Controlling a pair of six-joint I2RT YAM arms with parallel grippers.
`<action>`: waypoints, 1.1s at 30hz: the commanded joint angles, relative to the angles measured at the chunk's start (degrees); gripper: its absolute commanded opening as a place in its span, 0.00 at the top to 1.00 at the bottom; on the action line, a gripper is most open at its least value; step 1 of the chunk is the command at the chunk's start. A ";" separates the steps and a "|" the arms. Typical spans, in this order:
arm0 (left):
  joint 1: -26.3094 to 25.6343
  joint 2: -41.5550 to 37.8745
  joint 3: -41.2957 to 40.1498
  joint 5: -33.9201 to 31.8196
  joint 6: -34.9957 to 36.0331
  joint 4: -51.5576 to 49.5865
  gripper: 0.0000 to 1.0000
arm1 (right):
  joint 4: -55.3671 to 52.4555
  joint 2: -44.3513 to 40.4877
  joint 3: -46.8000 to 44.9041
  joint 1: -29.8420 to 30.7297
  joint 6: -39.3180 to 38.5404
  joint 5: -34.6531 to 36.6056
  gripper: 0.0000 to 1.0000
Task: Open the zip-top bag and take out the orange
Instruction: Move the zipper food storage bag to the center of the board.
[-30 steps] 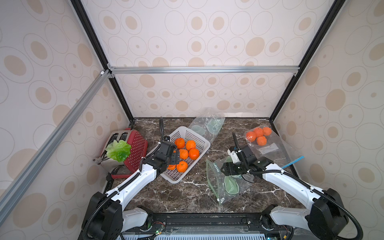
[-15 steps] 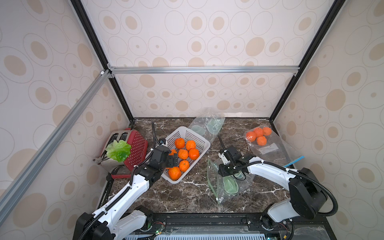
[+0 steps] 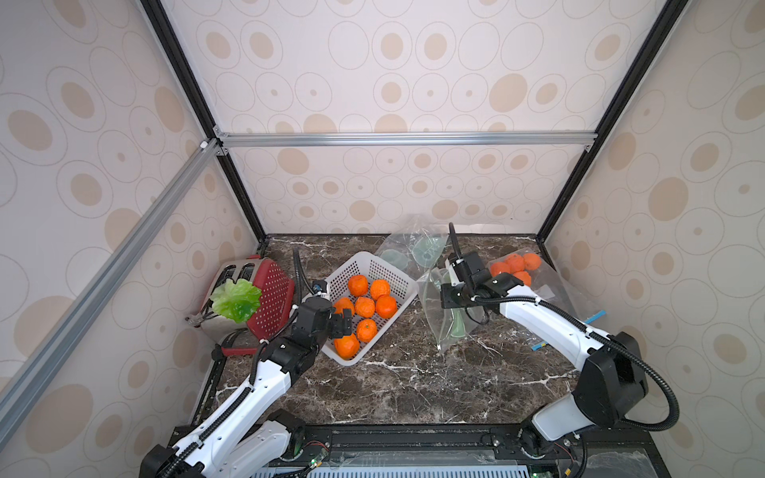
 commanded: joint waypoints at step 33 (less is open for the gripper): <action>0.33 -1.70 -1.66 8.63 -0.21 4.32 0.03 | -14.67 20.31 38.51 -11.69 -7.90 5.31 0.29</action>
